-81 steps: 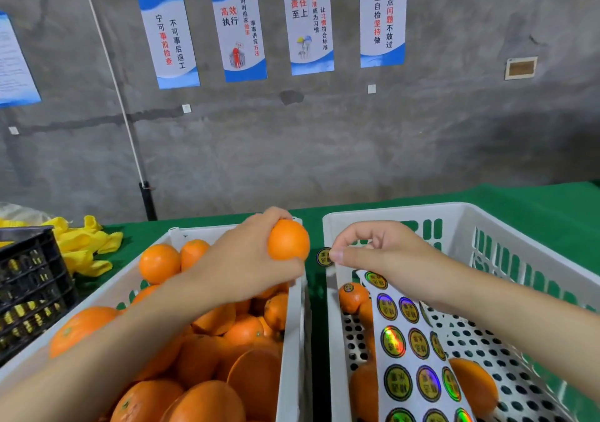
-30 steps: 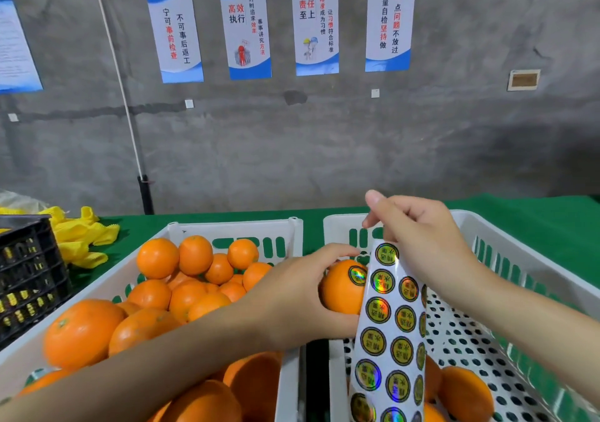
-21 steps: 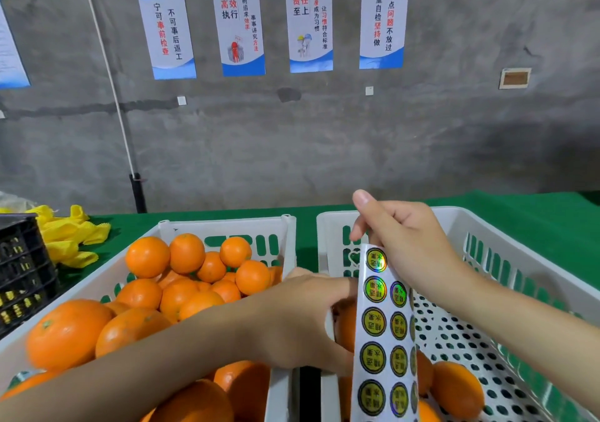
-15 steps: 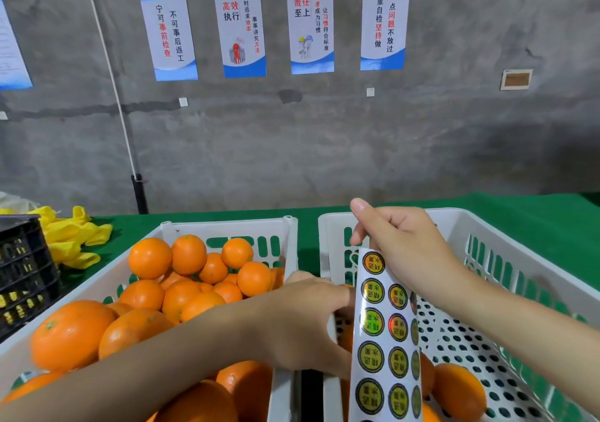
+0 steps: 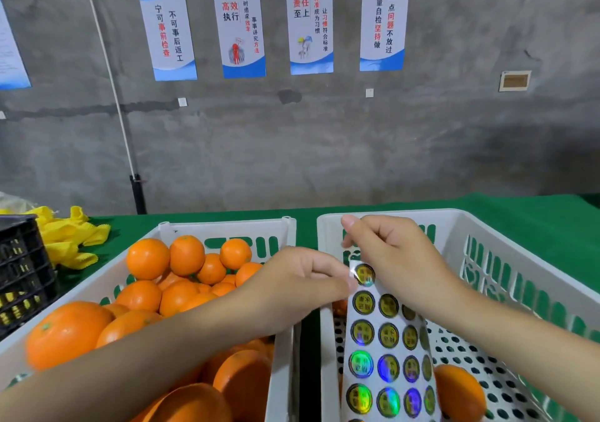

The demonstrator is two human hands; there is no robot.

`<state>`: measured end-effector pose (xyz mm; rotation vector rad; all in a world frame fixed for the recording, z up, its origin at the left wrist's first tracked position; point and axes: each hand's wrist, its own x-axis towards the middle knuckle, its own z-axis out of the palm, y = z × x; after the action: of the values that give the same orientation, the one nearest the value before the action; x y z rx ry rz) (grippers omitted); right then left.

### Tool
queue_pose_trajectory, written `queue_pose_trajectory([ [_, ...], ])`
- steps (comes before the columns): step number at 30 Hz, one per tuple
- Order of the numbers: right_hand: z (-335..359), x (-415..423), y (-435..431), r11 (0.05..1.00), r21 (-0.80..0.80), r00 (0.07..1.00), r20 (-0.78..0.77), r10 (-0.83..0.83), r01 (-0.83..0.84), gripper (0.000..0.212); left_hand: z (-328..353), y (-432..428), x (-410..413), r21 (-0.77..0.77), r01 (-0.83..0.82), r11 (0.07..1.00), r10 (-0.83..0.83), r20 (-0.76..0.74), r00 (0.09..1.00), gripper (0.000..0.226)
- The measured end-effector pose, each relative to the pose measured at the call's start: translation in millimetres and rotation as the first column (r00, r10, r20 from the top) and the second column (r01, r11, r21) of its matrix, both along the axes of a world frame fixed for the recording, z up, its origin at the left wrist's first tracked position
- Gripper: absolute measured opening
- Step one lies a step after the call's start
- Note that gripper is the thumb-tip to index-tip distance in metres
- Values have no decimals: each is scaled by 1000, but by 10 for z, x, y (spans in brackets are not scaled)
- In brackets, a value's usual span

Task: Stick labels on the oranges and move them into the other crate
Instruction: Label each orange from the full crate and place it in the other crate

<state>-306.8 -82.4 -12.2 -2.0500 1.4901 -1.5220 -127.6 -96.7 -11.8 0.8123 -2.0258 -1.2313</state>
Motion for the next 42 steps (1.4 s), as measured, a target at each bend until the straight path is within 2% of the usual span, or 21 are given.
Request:
queue_pose_trajectory([
  [3,53,-31,25,967,-169,975,-80,-206,190,25,49,-42,-5,-20,-153,988,152,-53,987,17],
  [7,96,-40,98,959,-273,962,-229,-147,81,9,97,-88,18,11,-315,949,313,-139,939,16],
  [10,8,12,115,972,-236,933,-349,-83,-2,18,104,-105,26,10,-339,941,335,-186,924,14],
  [13,-8,25,111,983,-185,948,-314,-44,-15,32,110,-93,39,-63,-335,940,318,-195,928,13],
  [21,26,11,103,991,-109,978,-200,59,-82,23,94,-100,114,-269,-246,931,209,-160,965,16],
  [26,14,13,103,995,-40,980,-180,86,-95,23,80,-96,161,-519,-201,831,242,12,970,17],
  [29,17,13,111,995,-15,984,-149,97,-100,19,72,-97,160,-611,-184,770,281,67,957,16],
  [35,24,22,113,991,13,984,-118,131,-130,16,71,-102,166,-655,-165,738,277,72,958,12],
  [42,31,43,116,993,0,985,-124,120,-121,18,75,-83,151,-548,-166,820,226,43,973,19],
])
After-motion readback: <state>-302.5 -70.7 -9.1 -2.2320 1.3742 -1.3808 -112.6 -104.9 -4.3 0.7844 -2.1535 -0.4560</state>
